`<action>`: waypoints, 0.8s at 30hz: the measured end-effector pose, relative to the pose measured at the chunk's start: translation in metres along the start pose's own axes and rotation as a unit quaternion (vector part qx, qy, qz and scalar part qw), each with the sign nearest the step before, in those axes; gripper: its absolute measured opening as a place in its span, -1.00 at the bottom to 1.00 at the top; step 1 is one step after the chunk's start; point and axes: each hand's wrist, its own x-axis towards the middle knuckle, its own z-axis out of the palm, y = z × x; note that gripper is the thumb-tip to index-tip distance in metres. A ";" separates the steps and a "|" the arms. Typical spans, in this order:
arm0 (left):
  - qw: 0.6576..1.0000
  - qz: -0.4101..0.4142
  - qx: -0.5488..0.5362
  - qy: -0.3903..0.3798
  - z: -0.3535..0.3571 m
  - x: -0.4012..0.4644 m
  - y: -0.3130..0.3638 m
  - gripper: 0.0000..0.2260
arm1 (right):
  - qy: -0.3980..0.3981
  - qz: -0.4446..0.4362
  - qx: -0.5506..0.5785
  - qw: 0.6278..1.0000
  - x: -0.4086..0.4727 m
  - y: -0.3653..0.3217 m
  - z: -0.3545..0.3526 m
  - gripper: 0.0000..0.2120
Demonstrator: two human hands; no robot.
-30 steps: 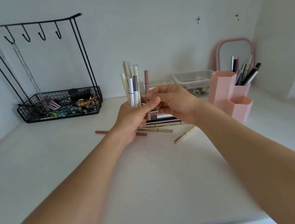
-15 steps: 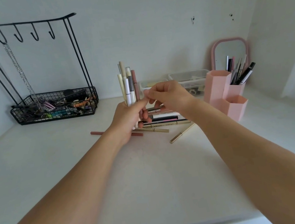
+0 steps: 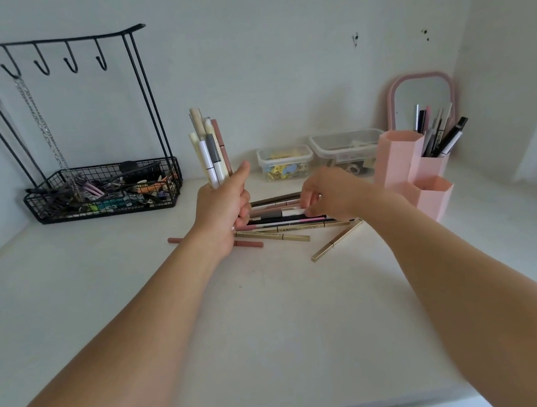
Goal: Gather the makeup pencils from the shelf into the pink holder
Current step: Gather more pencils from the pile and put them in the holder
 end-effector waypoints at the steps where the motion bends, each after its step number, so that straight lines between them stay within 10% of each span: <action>1: 1.000 -0.002 0.001 -0.001 0.000 -0.001 0.000 -0.58 | -0.008 -0.001 -0.006 1.000 -0.001 0.000 0.000 -0.93; 9: 1.000 -0.008 0.012 -0.001 0.005 -0.005 0.000 -0.62 | 0.075 0.004 0.131 0.989 0.003 -0.001 -0.008 -0.90; 16: 1.000 0.010 0.004 -0.021 0.008 -0.014 0.005 -0.56 | 0.087 -0.008 0.456 0.886 -0.003 -0.025 -0.011 -0.94; 24: 0.996 0.029 0.035 -0.079 0.009 -0.015 0.000 -0.52 | 0.038 -0.016 0.565 0.824 -0.014 -0.046 -0.005 -0.95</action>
